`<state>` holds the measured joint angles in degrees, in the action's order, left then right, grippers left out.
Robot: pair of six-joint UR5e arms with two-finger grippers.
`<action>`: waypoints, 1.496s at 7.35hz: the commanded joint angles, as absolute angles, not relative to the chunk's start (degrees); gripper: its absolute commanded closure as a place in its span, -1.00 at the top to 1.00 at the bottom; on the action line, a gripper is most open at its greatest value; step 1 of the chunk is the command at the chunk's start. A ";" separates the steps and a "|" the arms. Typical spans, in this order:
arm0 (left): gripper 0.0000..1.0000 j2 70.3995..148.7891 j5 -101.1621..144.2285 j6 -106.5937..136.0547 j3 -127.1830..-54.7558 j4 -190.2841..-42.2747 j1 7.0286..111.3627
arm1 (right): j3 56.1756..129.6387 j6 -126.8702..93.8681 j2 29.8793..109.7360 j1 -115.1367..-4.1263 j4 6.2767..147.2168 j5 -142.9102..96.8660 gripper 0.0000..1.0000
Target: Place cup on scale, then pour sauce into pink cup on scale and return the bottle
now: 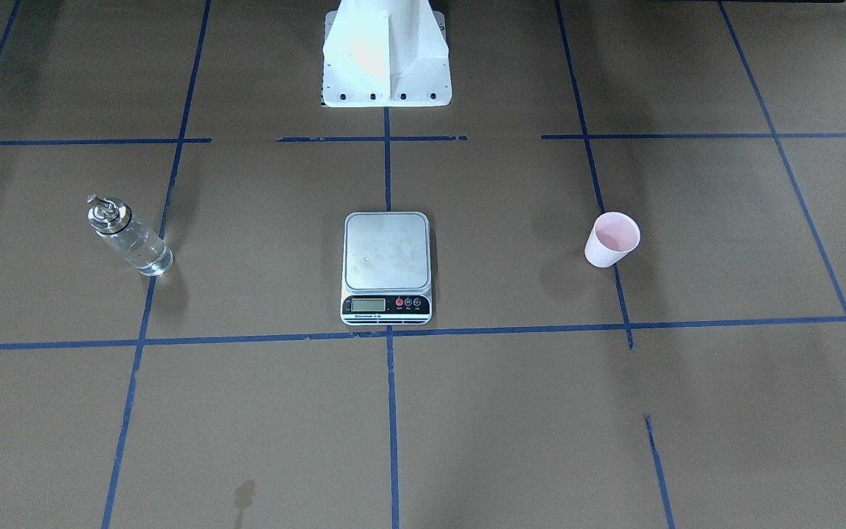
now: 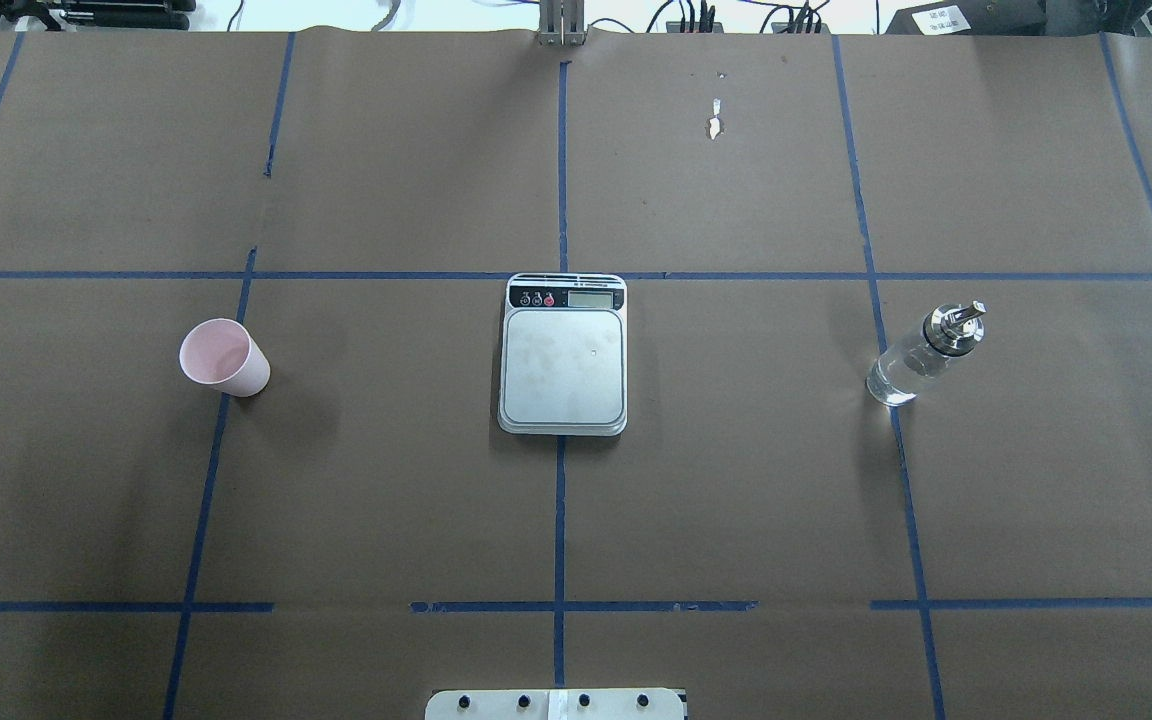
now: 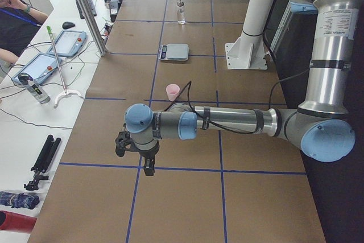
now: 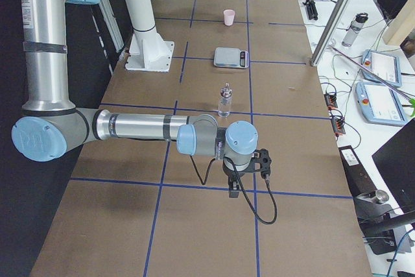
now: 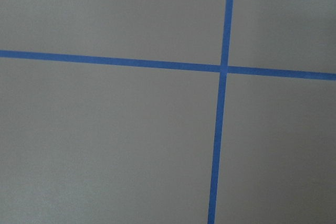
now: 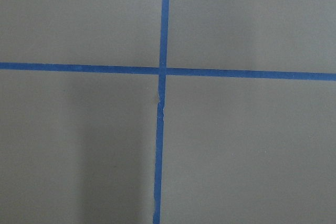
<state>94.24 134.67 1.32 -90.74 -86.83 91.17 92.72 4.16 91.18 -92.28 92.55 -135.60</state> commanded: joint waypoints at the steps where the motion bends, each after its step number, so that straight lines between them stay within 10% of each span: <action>1: 1.00 98.61 136.39 1.32 -95.33 -87.09 90.97 | 93.69 4.13 91.23 -92.29 92.55 -135.70 1.00; 11: 1.00 102.66 130.38 43.36 -116.10 -88.68 65.51 | 98.54 4.05 91.49 -91.49 92.72 -135.00 1.00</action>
<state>102.94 135.74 34.52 -114.20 -88.60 70.70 99.20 4.31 91.29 -91.66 92.54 -134.95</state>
